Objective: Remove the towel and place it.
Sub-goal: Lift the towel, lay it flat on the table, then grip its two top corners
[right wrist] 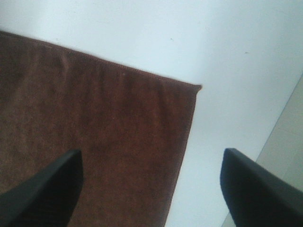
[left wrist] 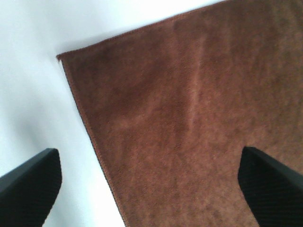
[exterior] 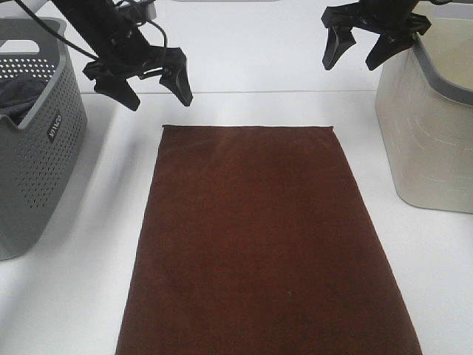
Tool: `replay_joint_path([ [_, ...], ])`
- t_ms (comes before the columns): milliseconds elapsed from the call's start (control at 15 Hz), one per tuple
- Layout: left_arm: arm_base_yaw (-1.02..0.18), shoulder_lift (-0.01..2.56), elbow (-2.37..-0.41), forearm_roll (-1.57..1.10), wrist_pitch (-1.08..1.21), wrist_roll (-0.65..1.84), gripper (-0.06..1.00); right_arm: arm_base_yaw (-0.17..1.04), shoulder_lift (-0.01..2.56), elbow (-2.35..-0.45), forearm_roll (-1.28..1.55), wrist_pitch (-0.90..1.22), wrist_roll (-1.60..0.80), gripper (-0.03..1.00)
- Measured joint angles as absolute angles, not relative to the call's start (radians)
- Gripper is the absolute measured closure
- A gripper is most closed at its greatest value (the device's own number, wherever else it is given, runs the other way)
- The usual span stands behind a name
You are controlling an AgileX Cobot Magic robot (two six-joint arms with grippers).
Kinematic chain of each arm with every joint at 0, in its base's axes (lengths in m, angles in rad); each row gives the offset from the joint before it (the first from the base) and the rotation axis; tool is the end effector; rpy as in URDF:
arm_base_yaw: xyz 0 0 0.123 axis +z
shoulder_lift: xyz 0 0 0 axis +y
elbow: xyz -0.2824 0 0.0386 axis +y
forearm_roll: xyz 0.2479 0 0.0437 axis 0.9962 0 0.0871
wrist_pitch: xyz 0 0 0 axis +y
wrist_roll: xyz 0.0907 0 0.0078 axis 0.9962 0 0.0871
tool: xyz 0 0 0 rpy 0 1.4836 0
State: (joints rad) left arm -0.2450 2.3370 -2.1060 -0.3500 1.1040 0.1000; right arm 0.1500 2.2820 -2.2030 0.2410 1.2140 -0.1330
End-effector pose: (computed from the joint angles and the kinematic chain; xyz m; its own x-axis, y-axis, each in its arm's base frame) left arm 0.4826 -0.1494 0.2040 -0.9309 0.1711 -0.3228 0.2745 0.9107 -0.3087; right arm 0.4879 0.0943 0.2531 -0.9084 -0.1840 -0.3754 -0.2699 0.9438 0.1906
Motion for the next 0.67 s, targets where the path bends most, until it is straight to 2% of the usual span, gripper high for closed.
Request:
replay_joint_path([
  [133, -0.245, 2.337, -2.180, -0.355, 1.167, 0.100, 0.01, 0.150, 2.267, -2.211, 0.230, 1.215, -0.120, 0.20],
  [400, -0.245, 2.337, -2.194, -0.345, 1.205, 0.100, 0.01, 0.221, 2.191, -2.260, 0.224, 1.219, -0.144, 0.19],
  [667, -0.245, 2.337, -2.194, -0.345, 1.211, 0.104, 0.01, 0.262, 2.309, -2.260, 0.325, 1.219, -0.180, 0.19],
])
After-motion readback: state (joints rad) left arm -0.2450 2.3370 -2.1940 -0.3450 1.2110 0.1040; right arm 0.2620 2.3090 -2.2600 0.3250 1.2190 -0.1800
